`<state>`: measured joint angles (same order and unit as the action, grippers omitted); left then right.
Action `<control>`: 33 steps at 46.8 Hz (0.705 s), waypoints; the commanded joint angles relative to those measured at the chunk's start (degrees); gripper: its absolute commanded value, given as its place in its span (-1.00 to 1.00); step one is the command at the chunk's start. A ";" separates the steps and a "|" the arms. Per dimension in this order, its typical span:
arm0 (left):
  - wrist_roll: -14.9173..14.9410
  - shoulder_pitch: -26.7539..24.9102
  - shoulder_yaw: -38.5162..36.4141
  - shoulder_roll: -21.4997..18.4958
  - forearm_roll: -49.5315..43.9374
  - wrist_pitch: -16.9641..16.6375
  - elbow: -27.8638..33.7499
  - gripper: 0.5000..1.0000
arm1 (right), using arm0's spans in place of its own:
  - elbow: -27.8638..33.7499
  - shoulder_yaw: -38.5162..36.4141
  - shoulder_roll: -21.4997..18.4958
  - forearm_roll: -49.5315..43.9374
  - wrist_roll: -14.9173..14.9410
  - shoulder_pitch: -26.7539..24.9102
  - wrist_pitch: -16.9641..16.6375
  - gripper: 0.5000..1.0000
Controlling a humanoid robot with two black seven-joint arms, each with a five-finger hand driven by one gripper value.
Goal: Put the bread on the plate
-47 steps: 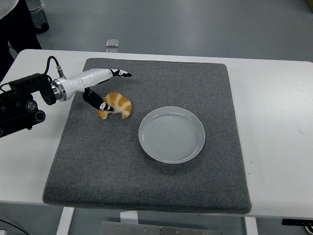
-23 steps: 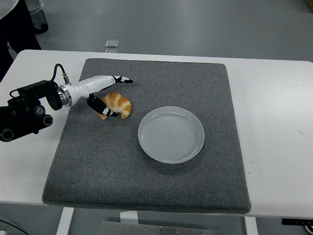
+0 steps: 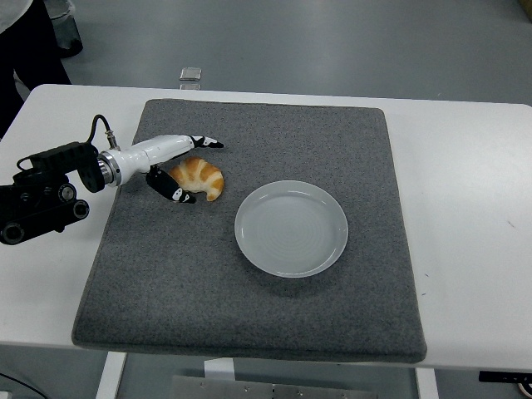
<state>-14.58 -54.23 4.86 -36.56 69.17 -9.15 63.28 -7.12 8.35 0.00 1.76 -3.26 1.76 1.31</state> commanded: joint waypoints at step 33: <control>-0.36 -0.09 -0.02 -0.18 4.66 0.01 1.23 -0.63 | 0.00 0.00 0.00 0.00 0.01 0.00 0.01 0.72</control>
<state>-14.70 -54.33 4.84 -36.72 73.35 -9.14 64.28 -7.12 8.34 0.00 1.76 -3.26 1.76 1.33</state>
